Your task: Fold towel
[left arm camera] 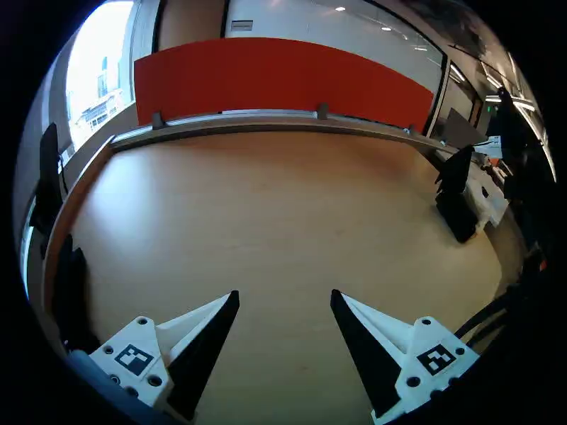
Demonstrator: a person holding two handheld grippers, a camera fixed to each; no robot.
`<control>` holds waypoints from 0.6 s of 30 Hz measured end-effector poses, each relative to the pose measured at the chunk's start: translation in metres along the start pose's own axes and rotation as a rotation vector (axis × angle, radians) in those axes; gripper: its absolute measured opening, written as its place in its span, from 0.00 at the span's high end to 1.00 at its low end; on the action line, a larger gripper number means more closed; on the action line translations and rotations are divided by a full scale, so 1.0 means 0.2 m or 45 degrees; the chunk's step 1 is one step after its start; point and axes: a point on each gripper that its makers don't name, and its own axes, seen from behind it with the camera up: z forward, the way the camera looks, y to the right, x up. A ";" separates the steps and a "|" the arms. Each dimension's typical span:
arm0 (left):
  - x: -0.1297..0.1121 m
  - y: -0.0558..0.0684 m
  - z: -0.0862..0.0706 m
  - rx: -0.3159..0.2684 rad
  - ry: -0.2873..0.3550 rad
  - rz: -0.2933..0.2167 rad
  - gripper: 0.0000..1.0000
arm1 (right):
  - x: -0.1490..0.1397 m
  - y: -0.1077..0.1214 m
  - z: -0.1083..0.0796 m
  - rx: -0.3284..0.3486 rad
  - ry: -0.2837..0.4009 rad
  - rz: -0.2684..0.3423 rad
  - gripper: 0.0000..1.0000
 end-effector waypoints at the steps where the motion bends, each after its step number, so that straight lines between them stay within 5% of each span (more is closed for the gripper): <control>1: 0.00 0.00 0.00 -0.002 0.000 0.002 0.04 | -0.02 0.01 -0.01 -0.003 -0.006 0.007 0.95; 18: 0.00 0.09 0.00 -0.029 -0.002 0.032 0.04 | -0.46 0.05 -0.14 -0.029 -0.132 0.102 0.95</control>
